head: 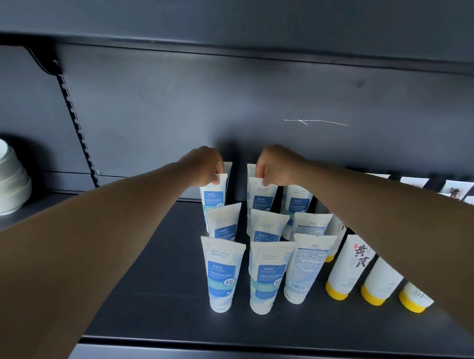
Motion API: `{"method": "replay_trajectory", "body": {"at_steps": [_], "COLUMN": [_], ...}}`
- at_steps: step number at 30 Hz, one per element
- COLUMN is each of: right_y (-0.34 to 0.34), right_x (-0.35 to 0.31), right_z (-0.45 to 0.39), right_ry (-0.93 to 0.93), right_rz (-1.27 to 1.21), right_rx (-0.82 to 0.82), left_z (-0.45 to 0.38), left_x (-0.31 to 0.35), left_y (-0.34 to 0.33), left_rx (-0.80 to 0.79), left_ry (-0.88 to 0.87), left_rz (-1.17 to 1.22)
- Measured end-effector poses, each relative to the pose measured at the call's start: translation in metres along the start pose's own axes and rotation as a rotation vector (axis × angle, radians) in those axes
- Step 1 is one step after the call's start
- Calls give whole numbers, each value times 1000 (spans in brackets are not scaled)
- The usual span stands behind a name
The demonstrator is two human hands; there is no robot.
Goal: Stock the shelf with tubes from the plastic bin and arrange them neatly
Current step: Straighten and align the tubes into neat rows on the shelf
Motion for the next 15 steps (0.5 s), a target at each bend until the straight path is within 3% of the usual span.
{"method": "replay_trajectory", "body": {"at_steps": [15], "right_y": [-4], "right_x": [0], "right_z": [-1], "right_ry": [29], "right_rz": [13], "right_rx": [-25], "left_z": [-4], "left_x": [9], "left_y": [-1], "left_rx": [-23], "left_ry": [-31], "left_rz": [-83]}}
Point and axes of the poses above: each hand's wrist, its own z-axis away from the middle knuckle, its own y-axis out of the back of the hand, x = y × z, the point moved 9 cm from there along -z, towards the middle knuckle, and after that the axes turned 5 degrees about -z, right-handed, at the moved point
